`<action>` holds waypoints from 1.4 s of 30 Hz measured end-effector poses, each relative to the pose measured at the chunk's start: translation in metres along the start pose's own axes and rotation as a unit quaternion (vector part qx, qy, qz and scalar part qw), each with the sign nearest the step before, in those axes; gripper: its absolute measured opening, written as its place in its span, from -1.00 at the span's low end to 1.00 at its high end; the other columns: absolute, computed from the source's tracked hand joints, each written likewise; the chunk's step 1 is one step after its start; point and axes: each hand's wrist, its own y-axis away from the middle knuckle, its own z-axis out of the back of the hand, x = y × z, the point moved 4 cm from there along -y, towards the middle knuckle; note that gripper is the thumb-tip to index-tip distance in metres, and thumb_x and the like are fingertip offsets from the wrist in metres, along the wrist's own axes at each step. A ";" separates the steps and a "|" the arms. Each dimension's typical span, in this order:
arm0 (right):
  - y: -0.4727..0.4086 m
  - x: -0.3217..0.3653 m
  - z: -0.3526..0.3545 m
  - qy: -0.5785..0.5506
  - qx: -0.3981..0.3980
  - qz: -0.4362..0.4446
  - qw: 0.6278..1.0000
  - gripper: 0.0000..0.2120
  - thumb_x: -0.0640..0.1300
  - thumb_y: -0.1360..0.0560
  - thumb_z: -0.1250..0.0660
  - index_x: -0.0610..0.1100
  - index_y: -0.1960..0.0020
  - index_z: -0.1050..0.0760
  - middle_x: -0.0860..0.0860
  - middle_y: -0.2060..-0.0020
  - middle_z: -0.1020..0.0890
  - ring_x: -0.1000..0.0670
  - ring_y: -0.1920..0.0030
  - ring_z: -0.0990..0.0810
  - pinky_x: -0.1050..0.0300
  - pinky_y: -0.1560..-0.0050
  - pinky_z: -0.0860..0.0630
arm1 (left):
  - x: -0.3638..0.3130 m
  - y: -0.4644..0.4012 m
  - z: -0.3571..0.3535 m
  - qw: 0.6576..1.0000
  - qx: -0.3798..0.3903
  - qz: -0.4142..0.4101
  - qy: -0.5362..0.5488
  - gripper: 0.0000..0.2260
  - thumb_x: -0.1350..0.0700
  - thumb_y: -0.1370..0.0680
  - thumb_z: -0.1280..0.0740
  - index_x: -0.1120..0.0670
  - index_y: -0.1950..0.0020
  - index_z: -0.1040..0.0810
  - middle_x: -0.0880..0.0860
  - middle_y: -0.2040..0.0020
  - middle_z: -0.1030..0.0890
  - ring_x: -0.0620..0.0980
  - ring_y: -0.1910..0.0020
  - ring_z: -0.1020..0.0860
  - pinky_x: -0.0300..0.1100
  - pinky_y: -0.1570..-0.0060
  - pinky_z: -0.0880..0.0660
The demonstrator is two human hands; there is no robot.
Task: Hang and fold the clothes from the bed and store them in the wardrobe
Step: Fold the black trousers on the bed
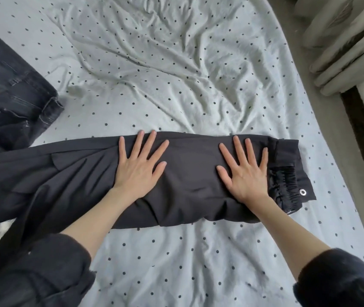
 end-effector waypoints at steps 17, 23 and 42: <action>0.047 0.204 0.061 -0.120 0.020 0.048 0.991 -0.46 0.15 -0.61 0.07 0.06 -0.54 0.08 0.00 -0.54 0.12 -0.03 -0.53 0.17 -0.27 -0.43 0.24 | 0.130 0.172 0.018 0.941 -0.068 0.189 0.271 -0.57 0.12 -0.63 -0.14 0.13 -0.50 -0.22 0.14 -0.50 -0.21 0.08 -0.46 -0.23 -0.06 -0.39 -0.22; 0.075 0.330 0.053 -0.026 -0.030 0.219 0.975 -0.49 0.06 -0.61 -0.08 -0.01 -0.52 -0.10 -0.09 -0.53 -0.04 -0.11 -0.53 0.06 -0.31 -0.41 0.24 | 0.182 0.236 -0.033 0.919 -0.051 0.284 0.269 -0.49 0.20 -0.51 -0.35 0.19 -0.43 -0.31 0.20 -0.30 -0.40 0.17 -0.21 -0.47 0.00 -0.09 -0.48; 0.048 0.542 0.021 0.045 -0.028 0.328 0.943 -0.80 -0.12 -0.58 -0.22 -0.18 0.05 -0.58 -0.07 0.12 -0.61 -0.13 0.07 -0.58 0.02 -0.07 -0.37 | 0.423 0.329 -0.090 0.864 0.090 0.366 0.333 -0.85 0.15 -0.58 -0.21 0.03 -0.07 -0.55 0.15 -0.08 -0.58 0.18 -0.06 -0.53 -0.09 0.03 -0.46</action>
